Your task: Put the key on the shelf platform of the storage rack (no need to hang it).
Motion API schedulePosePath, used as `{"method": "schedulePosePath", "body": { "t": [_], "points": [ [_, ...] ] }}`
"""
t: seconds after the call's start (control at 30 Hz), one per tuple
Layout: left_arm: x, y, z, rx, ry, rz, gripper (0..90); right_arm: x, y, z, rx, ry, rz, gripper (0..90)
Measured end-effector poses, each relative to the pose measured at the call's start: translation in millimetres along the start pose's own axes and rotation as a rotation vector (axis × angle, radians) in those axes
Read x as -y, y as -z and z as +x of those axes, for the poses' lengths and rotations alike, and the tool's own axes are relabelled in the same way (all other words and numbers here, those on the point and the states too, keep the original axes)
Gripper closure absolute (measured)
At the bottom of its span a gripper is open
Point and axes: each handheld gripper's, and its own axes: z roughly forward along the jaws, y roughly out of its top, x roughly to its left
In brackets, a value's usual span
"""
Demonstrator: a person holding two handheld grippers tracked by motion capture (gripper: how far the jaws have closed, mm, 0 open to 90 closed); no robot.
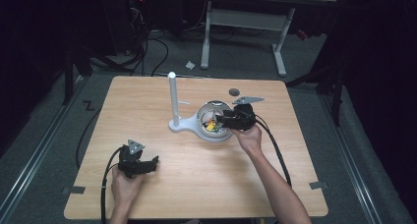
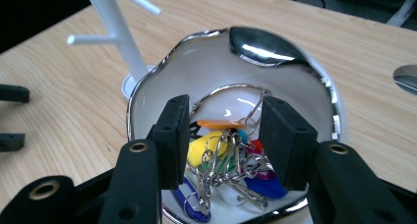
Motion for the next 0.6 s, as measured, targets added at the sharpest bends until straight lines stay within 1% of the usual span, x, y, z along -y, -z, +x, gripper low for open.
{"method": "schedulePosePath", "body": {
  "t": [0.13, 0.3, 0.4, 0.53, 0.6],
  "points": [
    [0.0, 0.0, 0.1, 0.001, -0.001, 0.000, 15.8, -3.9, 12.2, -3.1, -0.009, -0.016, -0.040, 54.8],
    [0.0, 0.0, 0.1, 0.000, -0.001, 0.000, 15.9, -6.2, 23.8, -6.3, -0.013, -0.031, -0.070, 54.3],
    [0.0, 0.0, 0.1, 0.000, -0.002, 0.000, 15.8, -6.4, 29.1, -7.0, -0.002, -0.027, -0.075, 53.4],
    [0.0, 0.2, 0.1, 0.000, -0.002, 0.001, 15.8, -7.4, 39.3, -8.2, 0.011, -0.029, -0.102, 51.7],
    [0.0, 0.1, 0.1, 0.000, -0.001, 0.000, 15.8, -7.6, 41.3, -8.4, 0.013, -0.029, -0.105, 51.5]
  ]
}}
